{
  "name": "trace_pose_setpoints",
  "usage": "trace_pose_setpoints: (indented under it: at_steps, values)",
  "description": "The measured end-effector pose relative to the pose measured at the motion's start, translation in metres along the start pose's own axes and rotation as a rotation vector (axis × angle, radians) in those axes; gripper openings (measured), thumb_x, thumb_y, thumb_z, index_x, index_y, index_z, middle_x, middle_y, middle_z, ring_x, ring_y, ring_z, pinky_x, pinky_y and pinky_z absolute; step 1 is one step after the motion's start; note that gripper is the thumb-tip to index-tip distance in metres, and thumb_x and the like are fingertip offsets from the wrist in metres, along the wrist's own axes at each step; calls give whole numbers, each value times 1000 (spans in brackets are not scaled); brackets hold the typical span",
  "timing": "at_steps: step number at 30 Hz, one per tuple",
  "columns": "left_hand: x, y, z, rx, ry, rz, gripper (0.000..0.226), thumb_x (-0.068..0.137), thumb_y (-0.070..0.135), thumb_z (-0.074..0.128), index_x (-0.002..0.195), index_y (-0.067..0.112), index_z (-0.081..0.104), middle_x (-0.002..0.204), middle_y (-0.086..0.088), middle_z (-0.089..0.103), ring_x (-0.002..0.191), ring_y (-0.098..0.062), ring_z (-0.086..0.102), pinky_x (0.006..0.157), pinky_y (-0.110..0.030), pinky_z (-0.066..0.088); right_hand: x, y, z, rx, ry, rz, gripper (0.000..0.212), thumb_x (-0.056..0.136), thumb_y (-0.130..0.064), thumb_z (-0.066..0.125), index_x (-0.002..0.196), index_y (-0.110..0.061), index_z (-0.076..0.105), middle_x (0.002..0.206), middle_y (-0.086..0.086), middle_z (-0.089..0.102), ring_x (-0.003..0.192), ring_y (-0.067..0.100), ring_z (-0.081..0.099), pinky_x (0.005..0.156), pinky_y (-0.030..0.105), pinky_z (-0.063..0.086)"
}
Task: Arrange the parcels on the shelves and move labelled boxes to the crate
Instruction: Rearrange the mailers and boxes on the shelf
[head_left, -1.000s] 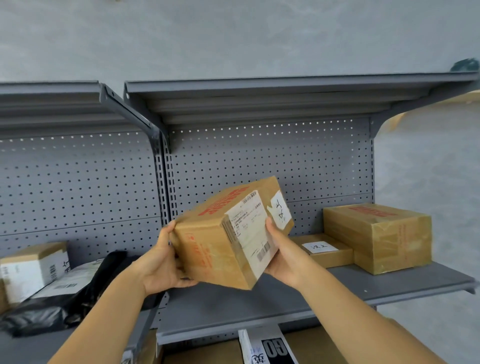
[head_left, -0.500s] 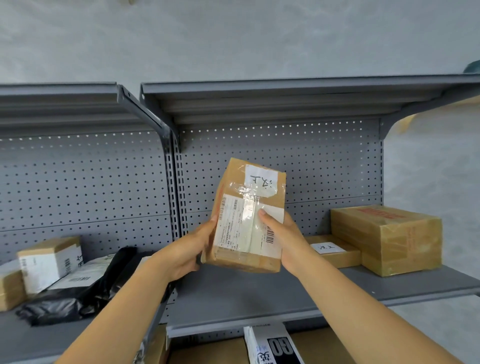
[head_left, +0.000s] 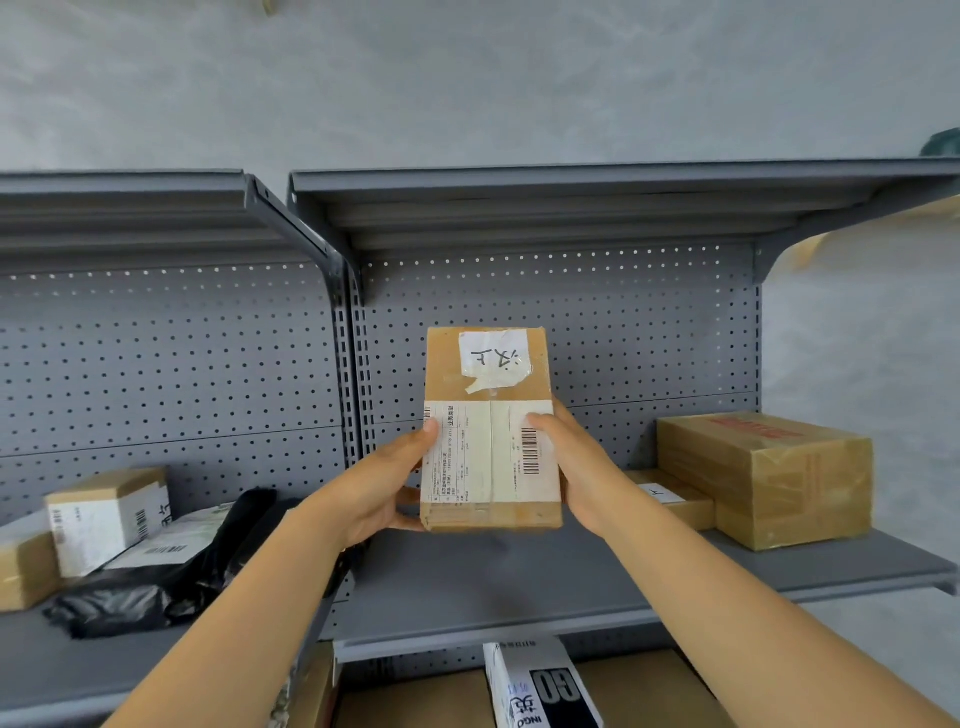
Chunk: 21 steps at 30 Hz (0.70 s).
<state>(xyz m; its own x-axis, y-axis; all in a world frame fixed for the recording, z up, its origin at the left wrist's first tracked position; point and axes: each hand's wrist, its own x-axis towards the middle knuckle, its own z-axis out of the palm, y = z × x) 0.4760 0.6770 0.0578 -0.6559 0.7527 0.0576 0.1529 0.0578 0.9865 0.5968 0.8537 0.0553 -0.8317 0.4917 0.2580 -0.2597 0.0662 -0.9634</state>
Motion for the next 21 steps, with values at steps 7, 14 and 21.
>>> trace_pose_setpoints:
  at_steps: [7,14,21]
  values:
    - [-8,-2,5,-74,80,85,30,100,46,46,122,34,63,118,1,72,111,-27,67,93,-51,55,-9,-1,-6,-37,-13,-29,32,104,-38,39,135,-41,47,121,-12,65,102,7,63,69,25,50]
    - [-18,2,14,-94,117,146,32,98,46,49,124,36,64,120,9,71,110,-25,67,92,-47,56,-10,4,-20,41,-12,-72,34,102,-36,46,136,-41,50,123,-11,68,114,13,64,102,46,49]
    - [-19,-6,9,62,191,290,45,99,7,54,127,43,52,123,10,65,106,-11,68,83,-32,58,-8,11,-23,-118,-37,-198,38,99,-9,52,127,-35,51,133,-14,58,120,9,57,92,33,50]
